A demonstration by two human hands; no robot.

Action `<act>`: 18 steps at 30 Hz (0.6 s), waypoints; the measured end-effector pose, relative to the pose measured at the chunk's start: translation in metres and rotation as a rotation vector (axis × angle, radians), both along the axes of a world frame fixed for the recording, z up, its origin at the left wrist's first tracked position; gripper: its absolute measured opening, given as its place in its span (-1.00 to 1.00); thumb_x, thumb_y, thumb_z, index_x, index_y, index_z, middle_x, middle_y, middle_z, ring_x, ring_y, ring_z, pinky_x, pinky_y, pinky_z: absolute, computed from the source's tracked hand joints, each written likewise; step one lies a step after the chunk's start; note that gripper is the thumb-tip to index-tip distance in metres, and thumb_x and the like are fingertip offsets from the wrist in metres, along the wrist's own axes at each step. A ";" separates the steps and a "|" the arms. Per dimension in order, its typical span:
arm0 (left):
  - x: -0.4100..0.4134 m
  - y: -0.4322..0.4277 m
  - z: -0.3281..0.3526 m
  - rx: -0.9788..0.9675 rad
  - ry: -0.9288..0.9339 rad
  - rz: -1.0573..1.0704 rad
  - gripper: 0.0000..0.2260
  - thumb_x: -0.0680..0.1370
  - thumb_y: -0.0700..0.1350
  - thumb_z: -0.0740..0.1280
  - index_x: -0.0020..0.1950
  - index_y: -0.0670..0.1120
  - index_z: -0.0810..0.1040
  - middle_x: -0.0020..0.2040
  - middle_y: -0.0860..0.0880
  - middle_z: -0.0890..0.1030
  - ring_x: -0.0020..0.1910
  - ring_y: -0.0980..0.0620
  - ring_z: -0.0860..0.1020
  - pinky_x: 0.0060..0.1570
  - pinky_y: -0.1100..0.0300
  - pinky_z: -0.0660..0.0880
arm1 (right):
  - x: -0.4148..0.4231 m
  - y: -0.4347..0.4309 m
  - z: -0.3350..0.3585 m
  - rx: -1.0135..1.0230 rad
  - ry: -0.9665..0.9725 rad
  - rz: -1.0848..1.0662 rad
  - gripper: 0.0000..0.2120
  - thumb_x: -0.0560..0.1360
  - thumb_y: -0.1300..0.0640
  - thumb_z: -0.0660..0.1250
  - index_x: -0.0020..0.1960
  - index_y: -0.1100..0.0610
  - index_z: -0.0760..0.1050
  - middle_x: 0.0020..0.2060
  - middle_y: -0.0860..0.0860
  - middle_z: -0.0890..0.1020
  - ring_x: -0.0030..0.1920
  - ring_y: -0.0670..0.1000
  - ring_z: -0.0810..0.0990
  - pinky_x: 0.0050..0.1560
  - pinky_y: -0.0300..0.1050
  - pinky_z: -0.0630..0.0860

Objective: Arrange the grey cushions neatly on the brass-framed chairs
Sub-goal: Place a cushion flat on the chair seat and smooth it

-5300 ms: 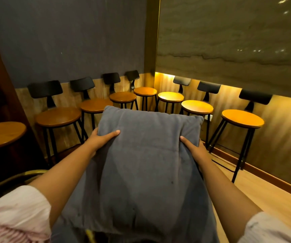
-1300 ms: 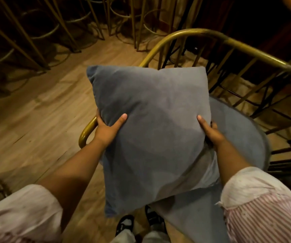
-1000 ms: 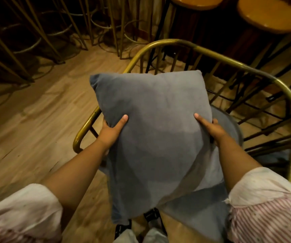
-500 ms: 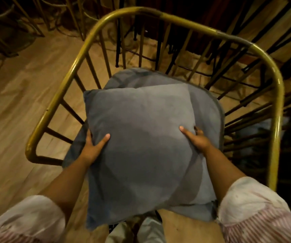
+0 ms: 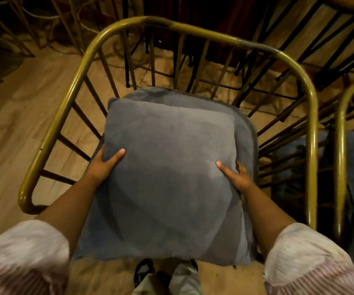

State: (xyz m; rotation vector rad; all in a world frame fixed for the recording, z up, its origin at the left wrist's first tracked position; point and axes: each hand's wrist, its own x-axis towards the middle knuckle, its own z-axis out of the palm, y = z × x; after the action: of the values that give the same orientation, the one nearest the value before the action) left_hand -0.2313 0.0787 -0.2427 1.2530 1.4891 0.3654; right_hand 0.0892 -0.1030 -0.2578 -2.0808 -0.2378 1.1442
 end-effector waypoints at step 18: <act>0.027 -0.019 -0.012 -0.106 0.373 -0.279 -0.35 0.60 0.13 0.12 0.57 0.03 -0.15 0.58 -0.22 -0.02 0.55 -0.26 0.00 0.51 -0.08 0.01 | -0.033 -0.039 0.004 -0.195 -0.100 0.099 -0.22 0.52 -0.10 0.29 0.57 0.13 -0.01 0.52 0.17 0.23 0.45 0.25 0.30 0.42 0.07 0.30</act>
State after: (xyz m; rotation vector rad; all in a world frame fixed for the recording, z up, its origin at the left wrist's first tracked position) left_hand -0.2040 0.0599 -0.2547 1.4750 1.5885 -0.1390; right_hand 0.0563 -0.1420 -0.2537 -2.3238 -0.2896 1.1621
